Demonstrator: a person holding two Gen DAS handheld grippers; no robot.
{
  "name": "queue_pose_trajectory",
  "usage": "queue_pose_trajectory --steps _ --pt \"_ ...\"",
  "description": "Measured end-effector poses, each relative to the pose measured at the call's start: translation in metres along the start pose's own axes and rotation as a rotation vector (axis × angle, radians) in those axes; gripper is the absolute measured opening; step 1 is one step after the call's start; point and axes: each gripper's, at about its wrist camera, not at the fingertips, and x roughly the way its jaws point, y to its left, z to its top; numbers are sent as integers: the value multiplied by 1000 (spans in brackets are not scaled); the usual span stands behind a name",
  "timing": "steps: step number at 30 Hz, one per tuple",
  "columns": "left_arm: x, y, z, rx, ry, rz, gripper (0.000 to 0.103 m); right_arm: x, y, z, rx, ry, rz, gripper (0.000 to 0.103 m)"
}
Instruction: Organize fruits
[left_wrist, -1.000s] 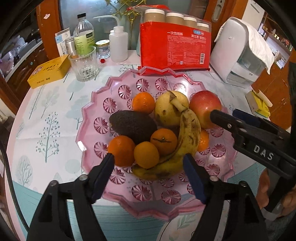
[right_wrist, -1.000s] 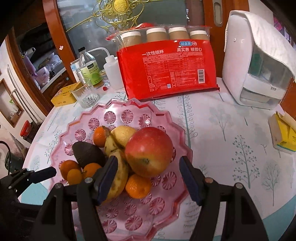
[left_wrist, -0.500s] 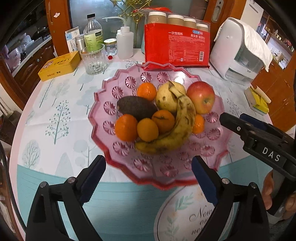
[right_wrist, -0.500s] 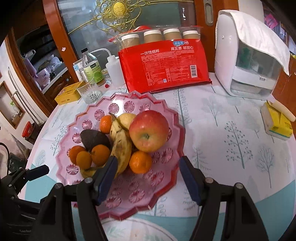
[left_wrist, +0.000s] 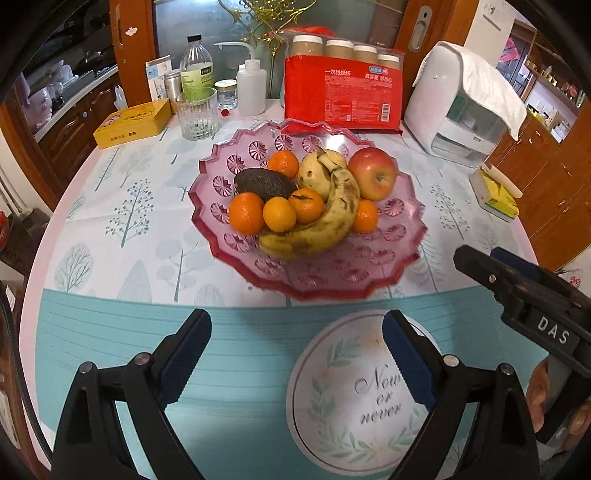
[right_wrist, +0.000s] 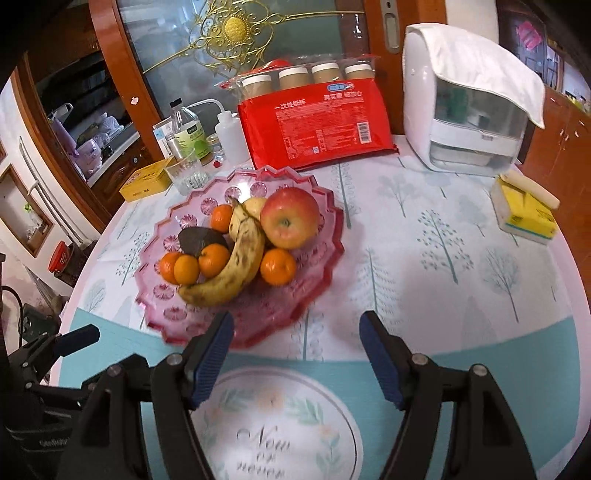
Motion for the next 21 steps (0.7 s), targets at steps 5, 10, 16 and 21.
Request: queue_pose_trajectory --steps 5,10,16,21 --pt "-27 -10 -18 4 -20 -2 93 -29 -4 -22 21 -6 5 75" --pt "-55 -23 -39 15 -34 -2 93 -58 -4 -44 35 -5 -19 78" --pt "-92 -33 -65 7 -45 10 93 -89 -15 -68 77 8 -42 84" --pt "-120 -44 -86 22 -56 28 93 -120 -23 -84 108 -3 -39 87"
